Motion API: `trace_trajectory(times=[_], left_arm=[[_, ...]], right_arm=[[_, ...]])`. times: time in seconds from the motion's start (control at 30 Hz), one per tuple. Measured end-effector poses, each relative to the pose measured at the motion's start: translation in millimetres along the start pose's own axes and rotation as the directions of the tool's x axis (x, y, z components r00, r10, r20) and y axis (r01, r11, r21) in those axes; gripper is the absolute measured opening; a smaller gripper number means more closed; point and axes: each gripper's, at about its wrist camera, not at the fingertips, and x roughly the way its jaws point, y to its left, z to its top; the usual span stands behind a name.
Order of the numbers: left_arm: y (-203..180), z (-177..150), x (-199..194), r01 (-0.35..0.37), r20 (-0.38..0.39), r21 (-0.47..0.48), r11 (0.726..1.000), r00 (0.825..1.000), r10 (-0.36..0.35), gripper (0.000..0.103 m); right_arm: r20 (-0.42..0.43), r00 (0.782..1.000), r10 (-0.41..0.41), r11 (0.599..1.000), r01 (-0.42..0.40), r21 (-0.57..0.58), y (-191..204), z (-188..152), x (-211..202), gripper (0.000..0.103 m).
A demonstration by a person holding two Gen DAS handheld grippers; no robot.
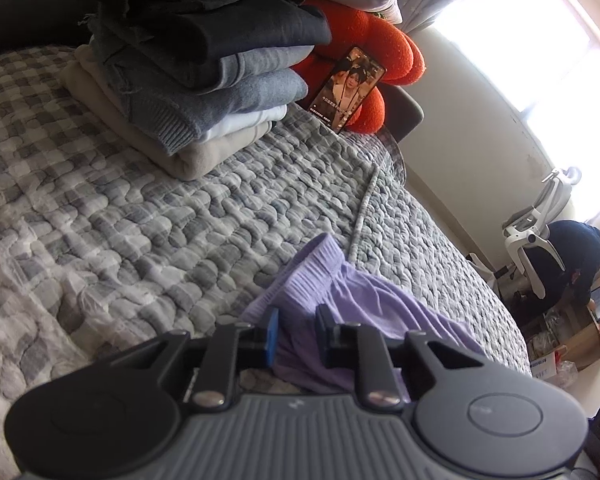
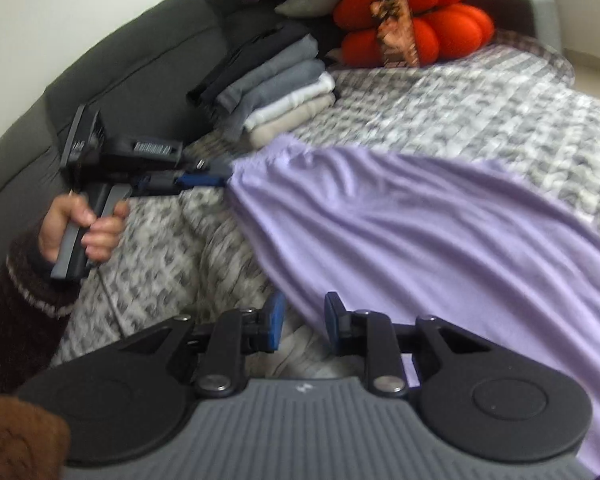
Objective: Fold clothes
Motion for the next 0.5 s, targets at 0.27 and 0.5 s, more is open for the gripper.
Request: trace_trajectory(times=[0.27,0.5], left_arm=[[-8,-3,-2,-0.01,0.017,0.05,0.999,1.0,0.009,0.012],[-15,-5,-5,-0.016,0.031,0.091,0.996,0.999,0.013,0.008]], right_arm=[[0.019,0.998,-0.059,0.996,0.06,-0.065,5,3,8,0.027],[0.039,0.994,-0.099,0.992,0.102,-0.077,4,5,10,0.006]])
